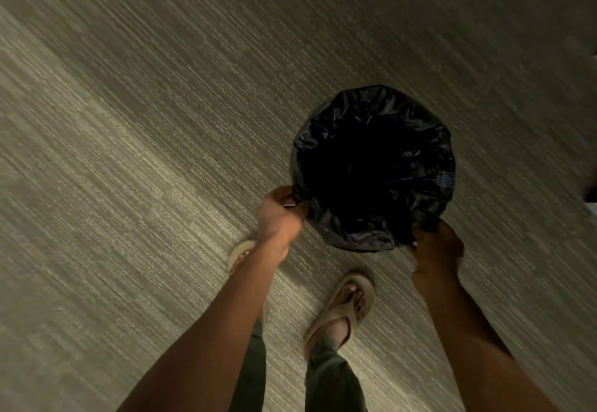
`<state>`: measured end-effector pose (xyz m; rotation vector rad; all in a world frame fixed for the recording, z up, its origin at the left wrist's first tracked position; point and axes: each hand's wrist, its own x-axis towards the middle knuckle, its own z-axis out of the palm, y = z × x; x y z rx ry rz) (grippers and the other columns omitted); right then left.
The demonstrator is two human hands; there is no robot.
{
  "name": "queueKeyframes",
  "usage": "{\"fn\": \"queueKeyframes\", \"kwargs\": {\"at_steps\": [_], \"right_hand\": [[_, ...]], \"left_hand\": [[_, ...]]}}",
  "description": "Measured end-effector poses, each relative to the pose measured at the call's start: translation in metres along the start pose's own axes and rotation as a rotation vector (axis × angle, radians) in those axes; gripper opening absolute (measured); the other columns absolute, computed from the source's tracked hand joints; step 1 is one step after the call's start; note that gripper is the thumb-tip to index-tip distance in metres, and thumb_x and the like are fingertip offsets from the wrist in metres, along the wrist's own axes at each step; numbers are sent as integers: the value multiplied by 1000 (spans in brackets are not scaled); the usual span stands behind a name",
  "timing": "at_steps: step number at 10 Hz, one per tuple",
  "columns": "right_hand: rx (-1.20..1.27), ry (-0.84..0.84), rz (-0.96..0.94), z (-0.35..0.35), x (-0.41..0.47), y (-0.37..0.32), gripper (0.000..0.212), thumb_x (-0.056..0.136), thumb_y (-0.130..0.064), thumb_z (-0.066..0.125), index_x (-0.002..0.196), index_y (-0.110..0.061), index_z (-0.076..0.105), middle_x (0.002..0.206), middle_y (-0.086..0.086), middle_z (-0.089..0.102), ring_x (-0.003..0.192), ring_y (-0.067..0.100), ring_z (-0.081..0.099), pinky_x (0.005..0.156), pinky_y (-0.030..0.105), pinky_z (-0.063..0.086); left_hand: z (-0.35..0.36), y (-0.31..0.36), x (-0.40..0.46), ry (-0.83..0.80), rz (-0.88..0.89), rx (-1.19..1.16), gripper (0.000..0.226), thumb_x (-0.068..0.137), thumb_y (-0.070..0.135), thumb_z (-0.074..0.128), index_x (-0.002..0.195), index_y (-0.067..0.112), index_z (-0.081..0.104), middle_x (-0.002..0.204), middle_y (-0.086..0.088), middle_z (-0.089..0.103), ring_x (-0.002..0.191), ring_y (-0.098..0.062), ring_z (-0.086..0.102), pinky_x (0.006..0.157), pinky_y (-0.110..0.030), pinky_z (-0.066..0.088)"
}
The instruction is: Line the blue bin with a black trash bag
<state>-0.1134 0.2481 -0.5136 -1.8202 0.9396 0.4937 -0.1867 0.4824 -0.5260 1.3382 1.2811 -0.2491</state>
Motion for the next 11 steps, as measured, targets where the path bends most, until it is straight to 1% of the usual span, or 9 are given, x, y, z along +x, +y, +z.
{"fn": "queueKeyframes", "kwargs": {"at_steps": [2,3,4,5,6,8,9,10,11], "right_hand": [[1,-106,-98,48,-13,-40,29,94,-4,66,95,-32,76,105,7,77,104,35,74,97,64,58],[-37,-154,-168,96,-18,-62,21,91,-8,69,94,-28,76,109,21,77,106,45,73,89,70,58],[-100,-205,-249,153,-23,-82,14,87,-10,71,88,-24,74,96,14,77,99,40,76,85,65,62],[-161,-240,-293,210,-22,-99,20,87,-6,73,107,-6,75,95,14,76,98,39,76,85,59,63],[-242,-274,-312,255,-21,-114,29,89,-10,72,118,-4,74,112,19,78,104,38,75,88,55,63],[-257,-234,-295,305,-20,-125,36,95,-13,66,130,-8,67,122,15,72,89,27,66,57,23,47],[-270,-242,-280,306,-17,-129,38,98,-17,65,135,-10,65,128,17,71,100,31,71,77,35,62],[-401,-287,-317,290,-24,-141,54,106,-47,52,142,-9,60,138,18,67,118,37,68,83,37,53],[-593,-261,-453,263,-39,-147,76,106,-65,31,158,-11,43,155,20,53,136,38,57,96,40,48]], "left_hand": [[-46,28,28,11,23,-49,29,79,10,79,108,13,80,99,-1,83,95,-23,78,90,-45,64],[-81,40,51,67,58,-129,23,85,2,76,106,13,76,96,1,82,92,-20,79,84,-39,66],[-118,57,79,140,106,-123,18,89,2,73,101,16,73,94,1,80,90,-20,78,84,-39,65],[-152,75,115,215,158,-48,14,92,6,71,104,13,74,95,-2,80,96,-26,77,91,-43,63],[-178,92,147,258,172,20,25,90,9,72,115,6,74,105,-7,79,100,-25,76,97,-46,61],[-199,111,179,228,111,39,37,76,15,85,112,10,76,102,-5,80,97,-24,76,94,-43,62],[-199,115,182,212,130,30,38,77,15,85,113,11,76,104,-6,79,98,-25,76,95,-42,62],[-195,119,169,222,141,110,49,84,23,78,132,15,69,121,-6,75,116,-29,70,102,-36,56],[-197,118,148,286,216,256,89,87,41,71,162,17,30,166,-10,38,152,-33,37,122,-45,36]]}}
